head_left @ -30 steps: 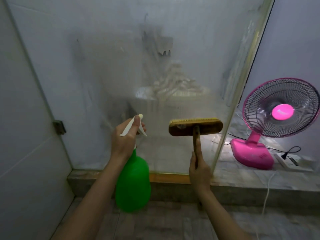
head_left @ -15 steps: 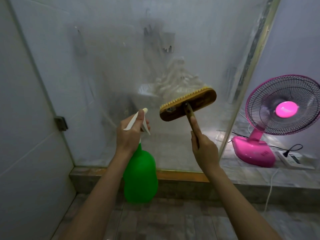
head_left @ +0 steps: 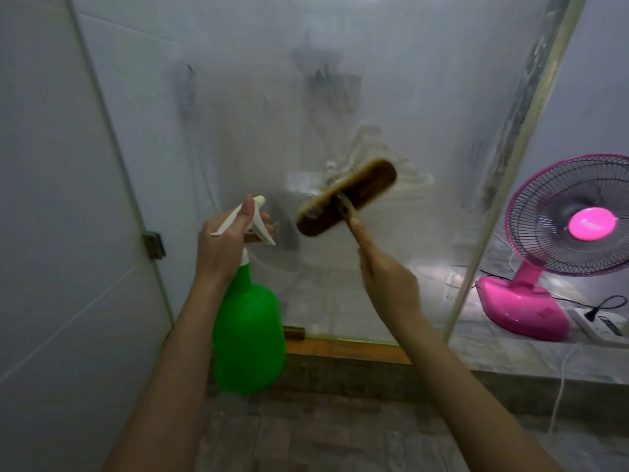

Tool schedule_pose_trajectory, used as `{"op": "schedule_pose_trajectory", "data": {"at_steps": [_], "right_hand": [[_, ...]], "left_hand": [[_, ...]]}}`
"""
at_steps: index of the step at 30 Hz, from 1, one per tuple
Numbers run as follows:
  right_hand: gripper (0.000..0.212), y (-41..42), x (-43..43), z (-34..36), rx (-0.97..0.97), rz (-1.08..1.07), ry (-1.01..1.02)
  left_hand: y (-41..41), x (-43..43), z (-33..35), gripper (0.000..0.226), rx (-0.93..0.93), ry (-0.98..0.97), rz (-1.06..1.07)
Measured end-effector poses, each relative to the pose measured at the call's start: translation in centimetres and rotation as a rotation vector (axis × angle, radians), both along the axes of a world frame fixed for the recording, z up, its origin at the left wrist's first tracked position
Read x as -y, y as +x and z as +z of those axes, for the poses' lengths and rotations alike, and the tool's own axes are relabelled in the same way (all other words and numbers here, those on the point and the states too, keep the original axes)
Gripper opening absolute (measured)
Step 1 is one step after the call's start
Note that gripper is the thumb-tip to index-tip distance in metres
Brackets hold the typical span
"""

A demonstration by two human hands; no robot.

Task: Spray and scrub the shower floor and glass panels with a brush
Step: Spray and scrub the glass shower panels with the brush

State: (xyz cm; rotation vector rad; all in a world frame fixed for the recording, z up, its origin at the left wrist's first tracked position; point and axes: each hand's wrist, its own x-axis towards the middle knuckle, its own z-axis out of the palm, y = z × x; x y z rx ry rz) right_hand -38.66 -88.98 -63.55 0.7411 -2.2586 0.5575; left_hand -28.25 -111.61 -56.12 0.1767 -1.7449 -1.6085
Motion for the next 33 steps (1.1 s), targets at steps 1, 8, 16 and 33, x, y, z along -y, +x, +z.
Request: {"op": "schedule_pose_trajectory", "data": {"at_steps": [1,8,16,33], "right_hand": [[0.076,0.6,-1.5,-1.4,0.056,-0.017,-0.005],[0.073,1.0,7.9,2.2,-0.003,0.094,0.054],[0.078,3.6,1.9,-4.2,0.178,0.039,0.115],[0.094,3.1,13.8,-2.5,0.06,0.149,0.31]], "left_hand": [[0.3,0.8,-0.2,0.036,-0.007,0.02,0.009],[2.5,4.8,-1.6,0.046,0.003,0.123,0.011],[4.9,8.1,-2.4,0.035,-0.027,0.15,0.059],[6.7,11.2,-4.1,0.043,0.045,0.215,0.071]]}}
